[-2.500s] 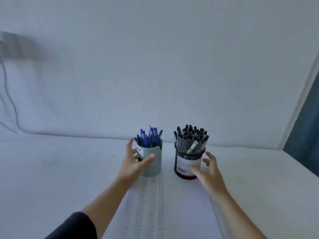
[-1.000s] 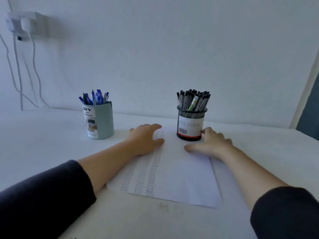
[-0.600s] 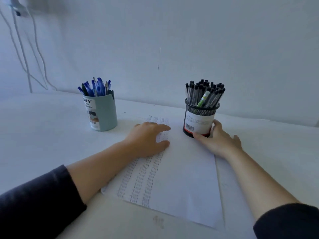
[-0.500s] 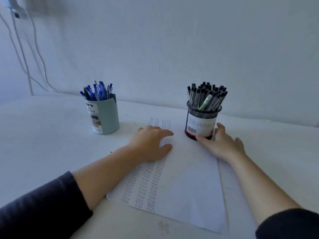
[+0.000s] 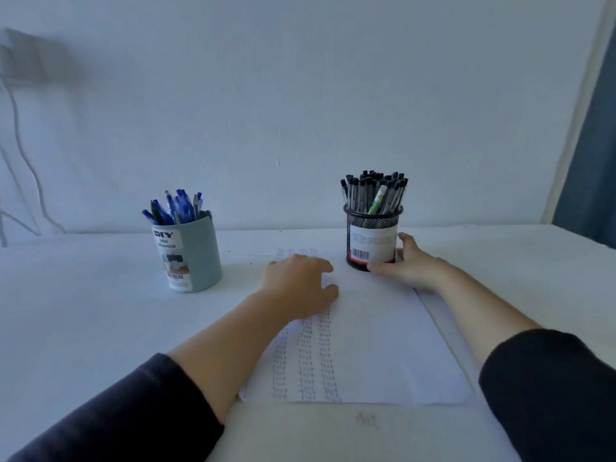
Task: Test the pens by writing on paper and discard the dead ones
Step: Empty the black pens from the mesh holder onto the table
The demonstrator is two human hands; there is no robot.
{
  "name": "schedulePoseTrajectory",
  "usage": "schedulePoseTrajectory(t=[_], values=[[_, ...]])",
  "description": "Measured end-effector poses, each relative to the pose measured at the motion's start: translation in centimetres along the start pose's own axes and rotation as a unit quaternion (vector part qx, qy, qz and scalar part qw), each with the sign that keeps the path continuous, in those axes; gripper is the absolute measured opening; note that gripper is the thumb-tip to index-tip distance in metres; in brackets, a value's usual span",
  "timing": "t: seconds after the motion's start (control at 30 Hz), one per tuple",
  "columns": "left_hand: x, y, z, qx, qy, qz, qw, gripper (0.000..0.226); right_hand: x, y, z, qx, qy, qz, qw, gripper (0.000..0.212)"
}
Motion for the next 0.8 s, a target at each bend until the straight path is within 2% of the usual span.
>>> schedulePoseTrajectory(t=[0.07, 0.17, 0.2, 0.3, 0.43, 0.5, 0.57, 0.63, 0.73, 0.8], values=[[0.2, 0.1, -0.2, -0.004, -0.004, -0.020, 1.000, 0.043, 0.1, 0.7, 0.1, 0.002, 0.004, 0.094, 0.996, 0.142], [0.2, 0.5, -0.3, -0.016, -0.004, -0.077, 0.997, 0.045, -0.3, 1.5, 0.0, -0.010, -0.053, 0.208, 0.977, 0.144], [0.3, 0.8, -0.4, -0.025, 0.000, -0.107, 0.994, 0.047, -0.4, 1.9, -0.2, -0.025, -0.067, 0.237, 0.969, 0.136], [0.0, 1.6, -0.1, -0.036, -0.003, -0.197, 0.980, 0.061, -0.5, 2.9, -0.7, -0.054, -0.098, 0.257, 0.960, 0.092], [-0.9, 1.1, 0.8, -0.037, -0.033, -0.330, 0.943, 0.088, -0.8, 4.0, -3.6, -0.076, -0.117, 0.257, 0.956, 0.085], [-1.0, 0.5, 1.1, -0.035, -0.026, -0.363, 0.931, 0.099, -0.5, 4.3, -4.6, -0.100, -0.105, 0.238, 0.960, 0.074], [-0.8, 0.6, 1.0, -0.025, 0.009, -0.315, 0.949, 0.099, 0.0, 4.3, -5.4, -0.119, -0.089, 0.222, 0.964, 0.069], [-0.9, 2.9, 0.3, -0.052, 0.026, -0.242, 0.969, 0.091, 0.2, 4.3, -5.6, -0.134, -0.083, 0.217, 0.963, 0.070], [-1.5, 8.5, -1.5, -0.137, -0.003, -0.178, 0.975, 0.078, 0.6, 4.2, -5.4, -0.140, -0.067, 0.220, 0.963, 0.072], [-1.7, 11.3, -2.7, -0.168, -0.030, -0.174, 0.970, 0.071, 0.6, 4.3, -5.3, -0.143, -0.070, 0.211, 0.964, 0.071]])
Point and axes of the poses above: each hand's wrist, its own z-axis towards the middle knuckle, its own x-axis out of the palm, y = z × x, the point moved 7 cm from there along z, towards the middle knuckle, and after that the axes turned 9 degrees about x, right-handed, at the moved point
